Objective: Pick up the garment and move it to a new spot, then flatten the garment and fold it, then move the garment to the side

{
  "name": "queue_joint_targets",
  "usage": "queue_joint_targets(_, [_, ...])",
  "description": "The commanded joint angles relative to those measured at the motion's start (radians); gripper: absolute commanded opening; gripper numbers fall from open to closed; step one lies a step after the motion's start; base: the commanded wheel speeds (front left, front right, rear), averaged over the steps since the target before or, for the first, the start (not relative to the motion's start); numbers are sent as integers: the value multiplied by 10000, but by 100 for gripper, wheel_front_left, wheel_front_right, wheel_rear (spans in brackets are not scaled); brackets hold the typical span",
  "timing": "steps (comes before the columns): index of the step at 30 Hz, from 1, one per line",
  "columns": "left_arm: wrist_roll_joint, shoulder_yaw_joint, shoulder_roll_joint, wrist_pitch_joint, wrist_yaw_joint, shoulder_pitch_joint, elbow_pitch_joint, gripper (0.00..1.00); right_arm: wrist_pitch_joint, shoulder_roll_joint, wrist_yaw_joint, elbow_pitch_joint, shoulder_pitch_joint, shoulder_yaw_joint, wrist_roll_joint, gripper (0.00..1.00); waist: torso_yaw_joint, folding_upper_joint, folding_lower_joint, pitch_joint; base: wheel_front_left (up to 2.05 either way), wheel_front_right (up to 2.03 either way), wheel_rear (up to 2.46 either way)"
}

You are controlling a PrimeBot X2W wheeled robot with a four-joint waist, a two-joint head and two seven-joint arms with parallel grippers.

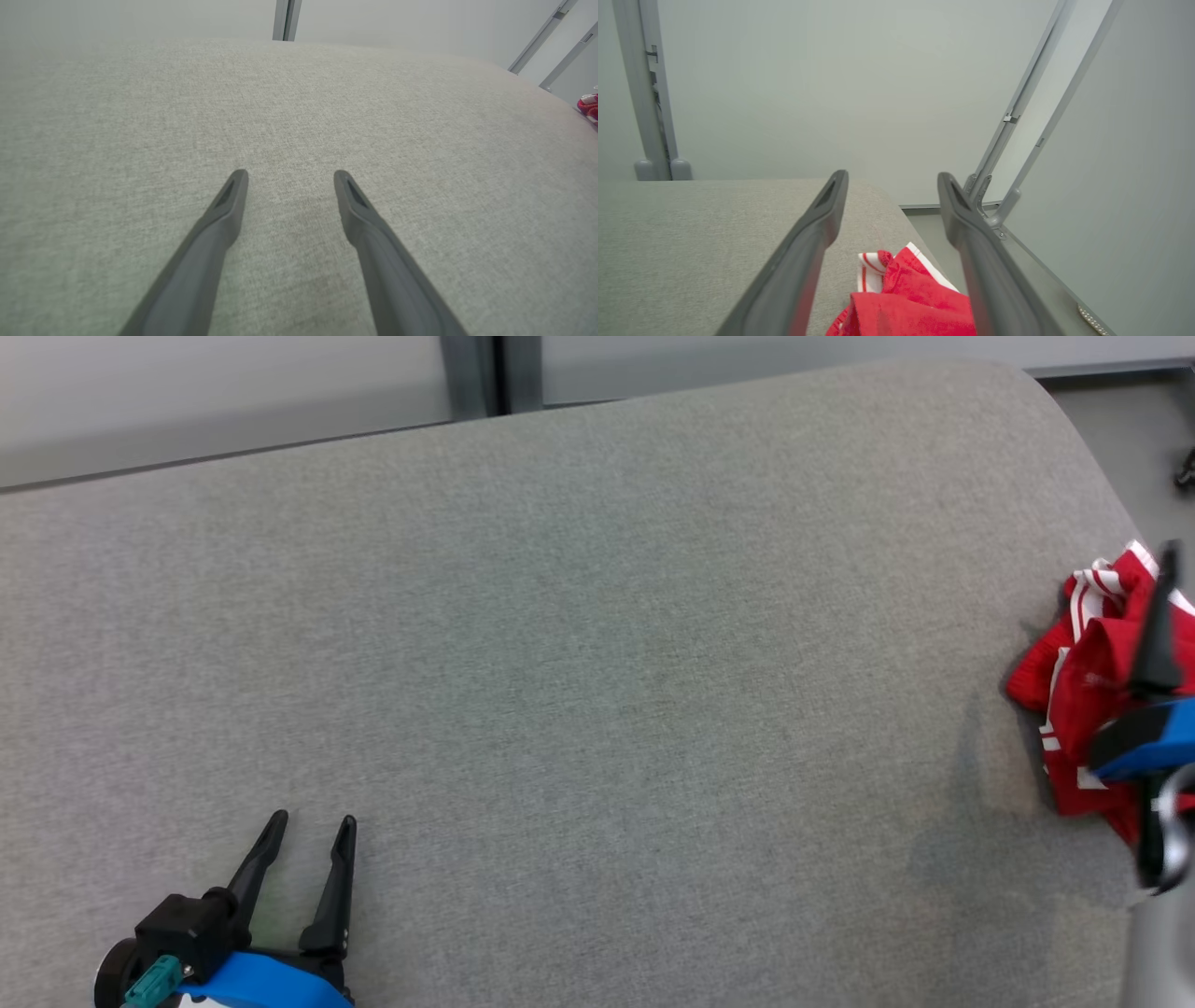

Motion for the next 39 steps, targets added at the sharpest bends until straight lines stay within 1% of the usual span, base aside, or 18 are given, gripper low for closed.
queue_joint_targets(1, [103,139,-90,-42,18,-113,94,100,-405,-16,-3,354,192,536,446,100,83,-1,0,-107,0,0,0])
queue_joint_targets(4, [186,463,-264,-42,18,-109,262,100,-994,-18,-3,1036,467,1685,1203,100,301,-1,0,-347,0,0,0])
queue_joint_targets(7, [300,775,-491,-41,18,-102,454,100,-1364,-25,-3,1688,737,2705,1910,100,613,-1,0,-622,0,0,0])
queue_joint_targets(10, [509,1138,-738,-42,18,-122,637,100,-1506,-23,-1,2328,1044,3380,2444,100,1004,-1,0,-948,0,0,0])
queue_joint_targets(14, [838,1623,-1015,-39,18,-51,860,100,-1520,-24,0,2458,1462,3891,2840,100,1523,-1,0,-1375,0,0,0])
queue_joint_targets(19, [1421,2291,-1368,-41,18,179,1063,100,-1524,-35,-1,2576,2037,4278,3060,100,2033,-1,0,-1933,0,0,0])
queue_joint_targets(24, [1999,2812,-1716,-42,18,481,1227,100,-1526,-30,-1,2694,2628,4379,3138,100,2299,-1,0,-2522,0,0,0])
queue_joint_targets(29, [2433,3079,-1974,-42,18,766,1346,100,-1527,-30,-1,2846,2908,4525,3143,100,2350,-1,0,-2906,0,0,0])
queue_joint_targets(35, [2737,3233,-2209,-41,18,914,1320,100,-1527,-30,-1,2988,3090,4458,3150,100,2342,-1,0,-3265,0,0,0])
queue_joint_targets(39, [2412,3136,-2296,-42,18,1032,1396,100,-1528,-30,-1,3163,3188,4399,3213,100,2293,-1,0,-3449,0,0,0])
